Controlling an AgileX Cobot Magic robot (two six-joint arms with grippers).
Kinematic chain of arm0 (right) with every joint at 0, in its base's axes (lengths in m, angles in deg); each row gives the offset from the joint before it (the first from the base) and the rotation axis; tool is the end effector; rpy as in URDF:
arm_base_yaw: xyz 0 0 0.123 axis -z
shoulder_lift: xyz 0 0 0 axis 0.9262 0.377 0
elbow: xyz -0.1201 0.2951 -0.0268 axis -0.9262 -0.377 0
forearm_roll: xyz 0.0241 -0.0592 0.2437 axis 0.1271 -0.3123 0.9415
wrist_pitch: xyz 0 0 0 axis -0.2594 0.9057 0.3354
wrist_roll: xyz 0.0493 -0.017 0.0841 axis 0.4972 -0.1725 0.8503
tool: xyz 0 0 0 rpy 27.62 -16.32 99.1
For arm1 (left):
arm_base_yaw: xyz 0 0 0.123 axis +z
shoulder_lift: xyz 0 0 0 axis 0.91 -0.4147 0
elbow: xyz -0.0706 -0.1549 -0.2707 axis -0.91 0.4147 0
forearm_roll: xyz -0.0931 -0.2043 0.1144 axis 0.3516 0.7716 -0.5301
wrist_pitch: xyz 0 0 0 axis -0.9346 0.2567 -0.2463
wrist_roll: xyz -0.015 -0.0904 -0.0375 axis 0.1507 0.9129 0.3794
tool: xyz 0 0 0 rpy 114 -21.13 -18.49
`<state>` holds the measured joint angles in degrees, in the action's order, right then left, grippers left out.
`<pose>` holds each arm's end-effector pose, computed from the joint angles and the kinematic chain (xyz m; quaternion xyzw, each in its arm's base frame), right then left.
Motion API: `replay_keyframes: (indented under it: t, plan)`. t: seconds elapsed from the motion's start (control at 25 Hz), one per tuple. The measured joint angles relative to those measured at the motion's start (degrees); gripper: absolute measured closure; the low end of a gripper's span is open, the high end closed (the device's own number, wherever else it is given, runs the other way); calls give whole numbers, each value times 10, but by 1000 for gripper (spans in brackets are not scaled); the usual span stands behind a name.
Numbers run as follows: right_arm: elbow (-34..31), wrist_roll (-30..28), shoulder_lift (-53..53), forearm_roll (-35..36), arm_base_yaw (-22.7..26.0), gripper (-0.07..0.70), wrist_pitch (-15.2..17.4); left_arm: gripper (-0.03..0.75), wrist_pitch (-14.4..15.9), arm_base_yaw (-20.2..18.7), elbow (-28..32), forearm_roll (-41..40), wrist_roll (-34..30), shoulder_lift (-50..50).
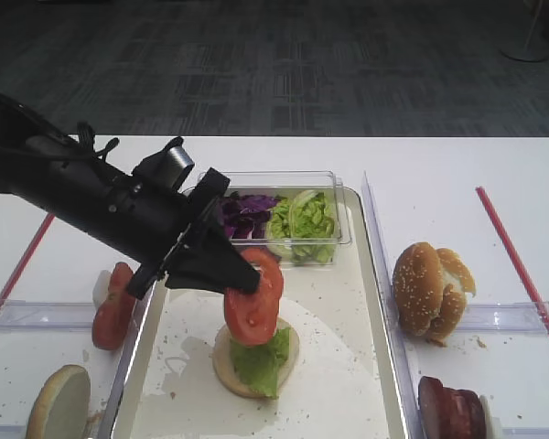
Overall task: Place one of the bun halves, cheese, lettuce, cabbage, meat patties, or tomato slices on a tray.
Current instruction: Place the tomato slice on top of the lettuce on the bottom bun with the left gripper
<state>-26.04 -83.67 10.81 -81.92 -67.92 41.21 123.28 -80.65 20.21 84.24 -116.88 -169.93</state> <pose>-0.0361 0.0035 0.2618 -0.0095 0.8709 0.0159 0.4910 0.2927 -0.1665 0.2153 -0.0728 -0.8700 0.4841 0.0590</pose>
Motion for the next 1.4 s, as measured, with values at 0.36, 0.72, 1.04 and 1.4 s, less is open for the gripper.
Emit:
replay_keyframes:
  t: [0.36,0.72,1.04,1.4]
  plan:
    - [0,0,0,0,0,-2,0,711,-1,0,25,3,-3,-1]
    - [0,0,0,0,0,-2,0,711,-1,0,25,21,-7,-5]
    - [0,0,0,0,0,-2,0,711,-5,0,25,44,-20,-36]
    - [0,0,0,0,0,-2,0,711,-5,-13,44,48,-22,-37]
